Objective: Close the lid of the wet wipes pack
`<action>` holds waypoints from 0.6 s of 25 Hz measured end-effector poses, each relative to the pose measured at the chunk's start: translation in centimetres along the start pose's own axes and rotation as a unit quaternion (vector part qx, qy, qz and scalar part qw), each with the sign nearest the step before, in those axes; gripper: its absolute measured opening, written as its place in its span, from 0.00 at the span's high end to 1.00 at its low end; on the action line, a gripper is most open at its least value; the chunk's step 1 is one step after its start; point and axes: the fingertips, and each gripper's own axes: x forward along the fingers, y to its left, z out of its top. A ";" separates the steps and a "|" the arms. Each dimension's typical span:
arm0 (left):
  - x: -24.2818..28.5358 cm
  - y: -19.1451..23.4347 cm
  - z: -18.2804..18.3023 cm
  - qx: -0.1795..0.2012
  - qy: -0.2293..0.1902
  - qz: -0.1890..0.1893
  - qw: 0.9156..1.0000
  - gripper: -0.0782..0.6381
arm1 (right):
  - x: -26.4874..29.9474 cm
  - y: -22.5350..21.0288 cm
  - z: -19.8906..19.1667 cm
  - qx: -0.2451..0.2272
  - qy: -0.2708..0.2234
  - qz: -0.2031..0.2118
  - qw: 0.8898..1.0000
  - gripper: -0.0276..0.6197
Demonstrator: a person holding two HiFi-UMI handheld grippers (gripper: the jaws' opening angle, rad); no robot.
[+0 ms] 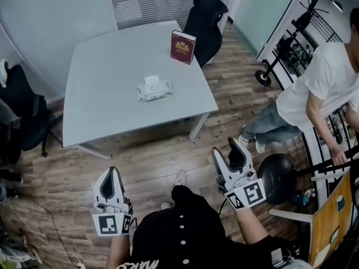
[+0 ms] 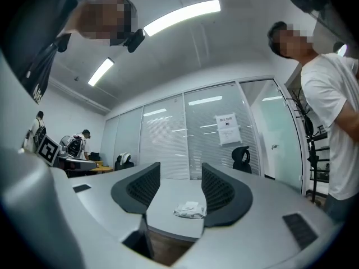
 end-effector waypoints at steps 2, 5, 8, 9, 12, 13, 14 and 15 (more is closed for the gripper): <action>1.4 0.2 0.0 0.000 0.002 0.002 1.000 0.88 | 1.2 -0.9 -0.1 0.001 0.001 0.001 1.000 0.60; 3.7 0.6 0.1 0.000 0.004 0.006 1.000 0.88 | 3.0 -2.2 -0.1 0.003 0.002 0.003 1.000 0.61; 6.0 0.5 0.4 0.003 0.001 0.006 1.000 0.88 | 4.7 -3.9 0.0 0.003 0.000 0.003 1.000 0.61; 6.8 0.4 0.5 0.004 0.000 0.006 1.000 0.88 | 5.2 -4.4 0.1 0.003 -0.002 0.003 1.000 0.61; 8.9 0.2 0.8 0.004 -0.001 0.007 1.000 0.88 | 6.7 -6.1 0.4 0.000 -0.003 0.003 1.000 0.61; 9.5 0.1 0.9 0.004 -0.002 0.008 1.000 0.88 | 7.1 -6.6 0.4 -0.001 -0.003 0.003 1.000 0.61; 10.2 0.0 1.0 0.003 -0.002 0.010 1.000 0.88 | 7.4 -7.2 0.5 -0.002 -0.004 0.003 1.000 0.61; 10.8 -0.1 1.0 0.003 -0.003 0.011 1.000 0.88 | 7.8 -7.7 0.6 -0.002 -0.005 0.003 1.000 0.61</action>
